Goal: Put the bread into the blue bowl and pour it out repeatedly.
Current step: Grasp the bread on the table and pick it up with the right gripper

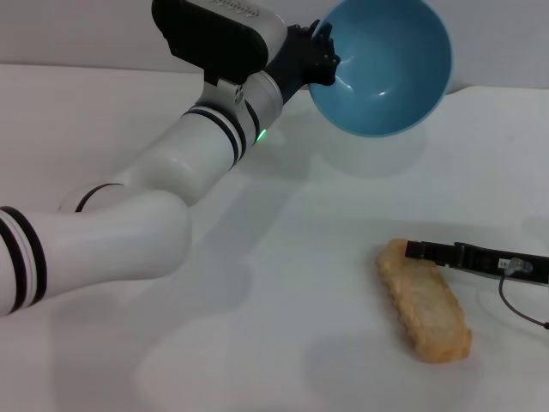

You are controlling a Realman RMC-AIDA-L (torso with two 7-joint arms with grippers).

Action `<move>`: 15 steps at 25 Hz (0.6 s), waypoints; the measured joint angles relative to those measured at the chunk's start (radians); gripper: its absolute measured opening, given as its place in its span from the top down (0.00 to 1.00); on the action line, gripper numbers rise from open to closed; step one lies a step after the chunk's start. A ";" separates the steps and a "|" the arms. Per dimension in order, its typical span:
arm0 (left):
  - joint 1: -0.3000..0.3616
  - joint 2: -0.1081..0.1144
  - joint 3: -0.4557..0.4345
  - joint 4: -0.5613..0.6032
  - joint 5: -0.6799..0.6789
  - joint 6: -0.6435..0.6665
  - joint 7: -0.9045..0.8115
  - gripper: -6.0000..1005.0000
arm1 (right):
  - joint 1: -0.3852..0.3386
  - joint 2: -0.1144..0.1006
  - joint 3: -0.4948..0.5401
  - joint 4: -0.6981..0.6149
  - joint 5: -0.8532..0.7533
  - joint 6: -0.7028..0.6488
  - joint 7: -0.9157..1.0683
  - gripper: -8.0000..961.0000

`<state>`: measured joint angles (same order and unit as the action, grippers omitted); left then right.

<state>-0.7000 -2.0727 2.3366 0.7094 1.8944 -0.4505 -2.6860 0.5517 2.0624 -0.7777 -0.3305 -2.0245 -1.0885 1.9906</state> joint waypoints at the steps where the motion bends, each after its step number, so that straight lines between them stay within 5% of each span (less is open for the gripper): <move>1: 0.000 0.000 0.000 0.000 0.000 0.000 0.000 0.99 | 0.000 0.000 0.000 0.000 0.000 -0.003 0.000 0.34; 8: 0.004 0.000 0.001 0.003 0.000 0.002 -0.001 0.99 | 0.001 -0.003 -0.004 -0.002 -0.010 -0.015 0.027 0.34; 15: 0.004 -0.001 0.002 0.004 0.000 0.010 -0.001 0.99 | -0.008 -0.011 -0.004 -0.007 -0.012 -0.026 0.021 0.52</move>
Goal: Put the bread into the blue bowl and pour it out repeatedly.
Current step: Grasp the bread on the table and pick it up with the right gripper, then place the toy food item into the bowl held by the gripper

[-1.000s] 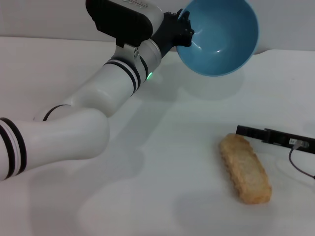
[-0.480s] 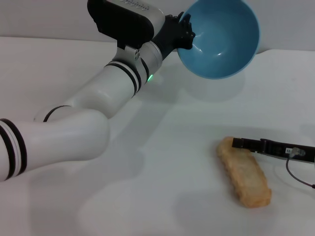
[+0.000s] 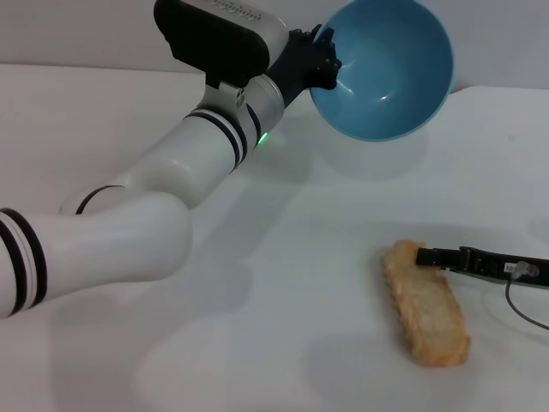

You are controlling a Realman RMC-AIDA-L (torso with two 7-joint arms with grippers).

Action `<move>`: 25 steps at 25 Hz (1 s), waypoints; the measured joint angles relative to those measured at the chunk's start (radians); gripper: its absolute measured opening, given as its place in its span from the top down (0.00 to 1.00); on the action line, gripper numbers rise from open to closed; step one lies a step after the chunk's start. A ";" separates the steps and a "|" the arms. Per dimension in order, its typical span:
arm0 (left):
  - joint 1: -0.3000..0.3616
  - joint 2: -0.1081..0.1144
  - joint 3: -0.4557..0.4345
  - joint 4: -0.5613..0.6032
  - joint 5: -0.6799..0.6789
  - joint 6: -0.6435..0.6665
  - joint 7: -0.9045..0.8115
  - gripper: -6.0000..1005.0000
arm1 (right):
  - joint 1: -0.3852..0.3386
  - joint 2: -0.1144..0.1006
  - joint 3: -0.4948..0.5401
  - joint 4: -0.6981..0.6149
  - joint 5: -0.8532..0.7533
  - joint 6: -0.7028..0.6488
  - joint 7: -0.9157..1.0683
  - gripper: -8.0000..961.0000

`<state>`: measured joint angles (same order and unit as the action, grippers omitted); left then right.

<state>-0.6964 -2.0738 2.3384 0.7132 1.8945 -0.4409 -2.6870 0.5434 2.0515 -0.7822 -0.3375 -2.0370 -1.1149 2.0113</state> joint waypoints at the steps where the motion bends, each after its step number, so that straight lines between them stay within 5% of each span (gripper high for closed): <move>1: -0.001 0.000 0.000 0.000 0.000 0.001 0.000 0.99 | -0.002 0.001 0.000 -0.005 0.000 0.000 -0.005 0.57; 4: 0.000 0.000 0.001 0.000 0.000 0.003 0.000 0.99 | -0.014 0.008 0.003 -0.029 0.002 -0.001 -0.026 0.69; 14: -0.004 0.001 -0.001 -0.004 0.000 0.020 -0.001 0.99 | -0.032 0.013 0.012 -0.135 0.054 -0.117 -0.092 0.78; 25: -0.092 0.009 -0.038 -0.023 0.001 0.276 0.012 0.99 | -0.059 0.012 0.132 -0.457 0.198 -0.308 -0.105 0.86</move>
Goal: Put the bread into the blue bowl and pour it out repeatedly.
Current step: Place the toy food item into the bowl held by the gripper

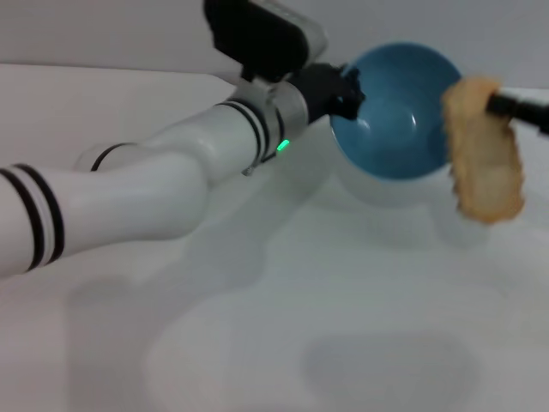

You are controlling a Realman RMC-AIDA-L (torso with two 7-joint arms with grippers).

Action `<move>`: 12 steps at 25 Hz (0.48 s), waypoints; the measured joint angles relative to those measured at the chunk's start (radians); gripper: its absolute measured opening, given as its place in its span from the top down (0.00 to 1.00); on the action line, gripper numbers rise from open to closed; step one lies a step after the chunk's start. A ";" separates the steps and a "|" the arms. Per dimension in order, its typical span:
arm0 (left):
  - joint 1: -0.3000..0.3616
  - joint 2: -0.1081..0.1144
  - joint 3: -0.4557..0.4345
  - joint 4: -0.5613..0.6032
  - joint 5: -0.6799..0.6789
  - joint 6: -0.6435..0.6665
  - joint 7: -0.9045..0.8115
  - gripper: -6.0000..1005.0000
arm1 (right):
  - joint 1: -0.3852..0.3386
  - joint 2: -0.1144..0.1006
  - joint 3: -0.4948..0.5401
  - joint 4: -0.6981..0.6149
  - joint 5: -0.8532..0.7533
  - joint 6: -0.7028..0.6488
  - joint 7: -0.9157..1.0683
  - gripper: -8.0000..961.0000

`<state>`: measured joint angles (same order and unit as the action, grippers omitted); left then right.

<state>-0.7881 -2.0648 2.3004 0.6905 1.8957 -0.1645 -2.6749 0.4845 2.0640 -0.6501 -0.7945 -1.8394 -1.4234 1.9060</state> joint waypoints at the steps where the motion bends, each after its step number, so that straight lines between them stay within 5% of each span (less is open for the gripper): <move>1: -0.011 0.000 0.000 -0.002 0.000 0.028 0.000 0.99 | -0.001 -0.001 0.007 -0.017 0.026 -0.003 0.000 0.87; 12: -0.074 -0.009 0.010 0.046 0.000 0.201 0.001 0.99 | 0.029 -0.001 0.013 -0.019 0.097 0.058 -0.011 0.91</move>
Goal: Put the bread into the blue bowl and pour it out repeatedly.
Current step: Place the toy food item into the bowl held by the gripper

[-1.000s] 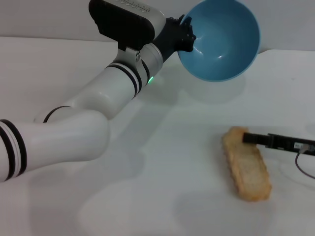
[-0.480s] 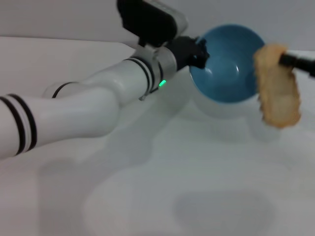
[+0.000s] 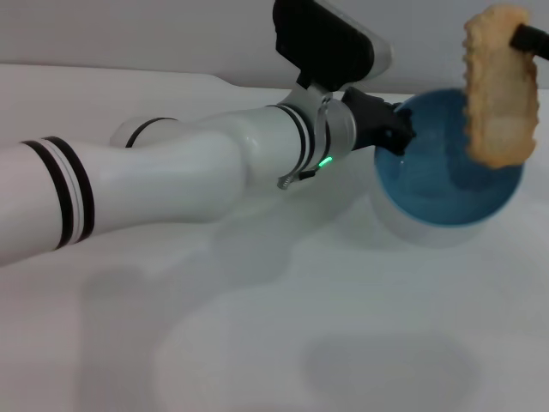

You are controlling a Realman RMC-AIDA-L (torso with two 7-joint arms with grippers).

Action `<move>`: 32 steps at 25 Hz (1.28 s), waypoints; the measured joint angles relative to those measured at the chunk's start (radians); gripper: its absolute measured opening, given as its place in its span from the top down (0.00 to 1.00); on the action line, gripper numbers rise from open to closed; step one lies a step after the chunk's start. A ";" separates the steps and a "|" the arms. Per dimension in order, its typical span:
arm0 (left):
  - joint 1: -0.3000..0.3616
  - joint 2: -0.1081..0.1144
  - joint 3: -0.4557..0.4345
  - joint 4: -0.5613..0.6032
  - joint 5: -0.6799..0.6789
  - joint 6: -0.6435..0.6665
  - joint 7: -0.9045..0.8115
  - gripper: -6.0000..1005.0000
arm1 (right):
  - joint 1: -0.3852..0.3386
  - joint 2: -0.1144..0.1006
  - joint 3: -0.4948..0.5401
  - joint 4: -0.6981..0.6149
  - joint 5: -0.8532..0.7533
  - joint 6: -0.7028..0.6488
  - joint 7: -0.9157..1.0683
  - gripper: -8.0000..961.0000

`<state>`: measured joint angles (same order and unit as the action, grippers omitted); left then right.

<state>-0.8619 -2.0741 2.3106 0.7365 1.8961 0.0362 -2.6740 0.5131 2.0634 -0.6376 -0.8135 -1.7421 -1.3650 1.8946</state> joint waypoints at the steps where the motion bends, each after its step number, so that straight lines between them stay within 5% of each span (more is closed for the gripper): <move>1: 0.001 0.000 0.000 0.008 0.000 0.002 0.000 0.99 | 0.005 0.000 -0.001 0.020 -0.002 0.011 -0.010 0.91; 15: 0.002 0.000 0.001 0.026 0.001 0.008 0.000 0.99 | 0.038 -0.001 -0.002 0.214 -0.003 0.102 -0.128 0.92; 27: 0.008 0.000 0.002 0.018 0.002 0.006 0.003 0.99 | 0.038 -0.002 0.009 0.219 0.020 0.098 -0.151 0.55; 32: 0.009 0.000 0.002 0.017 0.001 0.004 0.003 0.99 | 0.038 -0.008 -0.001 0.218 0.022 0.094 -0.149 0.53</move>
<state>-0.8528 -2.0738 2.3129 0.7533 1.8976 0.0400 -2.6707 0.5514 2.0552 -0.6388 -0.5953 -1.7200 -1.2706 1.7457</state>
